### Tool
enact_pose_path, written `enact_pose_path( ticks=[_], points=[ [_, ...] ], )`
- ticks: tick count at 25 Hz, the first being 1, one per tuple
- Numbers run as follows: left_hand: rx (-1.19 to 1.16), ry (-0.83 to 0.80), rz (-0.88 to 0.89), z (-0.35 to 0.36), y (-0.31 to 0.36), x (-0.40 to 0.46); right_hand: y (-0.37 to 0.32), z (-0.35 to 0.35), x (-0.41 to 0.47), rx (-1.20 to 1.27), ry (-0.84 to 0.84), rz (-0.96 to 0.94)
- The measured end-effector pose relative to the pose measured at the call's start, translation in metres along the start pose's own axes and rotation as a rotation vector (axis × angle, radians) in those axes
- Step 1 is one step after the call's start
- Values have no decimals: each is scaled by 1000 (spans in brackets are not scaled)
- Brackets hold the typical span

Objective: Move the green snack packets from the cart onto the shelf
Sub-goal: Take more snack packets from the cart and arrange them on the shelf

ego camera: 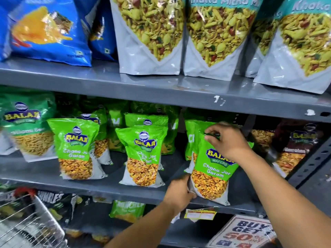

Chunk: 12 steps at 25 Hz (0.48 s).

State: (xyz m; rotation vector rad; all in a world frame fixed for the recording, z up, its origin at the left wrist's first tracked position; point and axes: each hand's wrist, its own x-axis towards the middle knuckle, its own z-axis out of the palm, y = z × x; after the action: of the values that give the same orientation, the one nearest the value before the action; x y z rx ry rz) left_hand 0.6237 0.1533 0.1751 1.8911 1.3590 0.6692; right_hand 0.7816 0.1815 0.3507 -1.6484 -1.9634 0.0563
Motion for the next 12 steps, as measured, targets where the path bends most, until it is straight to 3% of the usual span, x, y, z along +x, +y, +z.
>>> enact_pose_path(
  ticks=[3, 5, 7, 9, 11, 12],
  points=[
    [-134, 181, 26, -11, -26, -43, -39, 10, 3, -50, 48, -190],
    [-171, 505, 67, -37, -57, -65, -66, 28, 10, -55, 5, -281],
    [-106, 746, -65, -79, -90, -70, -86, 49, 25, -20, -68, -235],
    [-103, 597, -222, -121, -105, -60, -96, 64, 45, -4, -138, -154],
    [-88, 313, -224, -143, -111, -50, -100, 73, 58, 8, -239, -80],
    [-56, 247, -206, -148, -113, -46, -101, 77, 61, -10, -268, -73]
  ],
)
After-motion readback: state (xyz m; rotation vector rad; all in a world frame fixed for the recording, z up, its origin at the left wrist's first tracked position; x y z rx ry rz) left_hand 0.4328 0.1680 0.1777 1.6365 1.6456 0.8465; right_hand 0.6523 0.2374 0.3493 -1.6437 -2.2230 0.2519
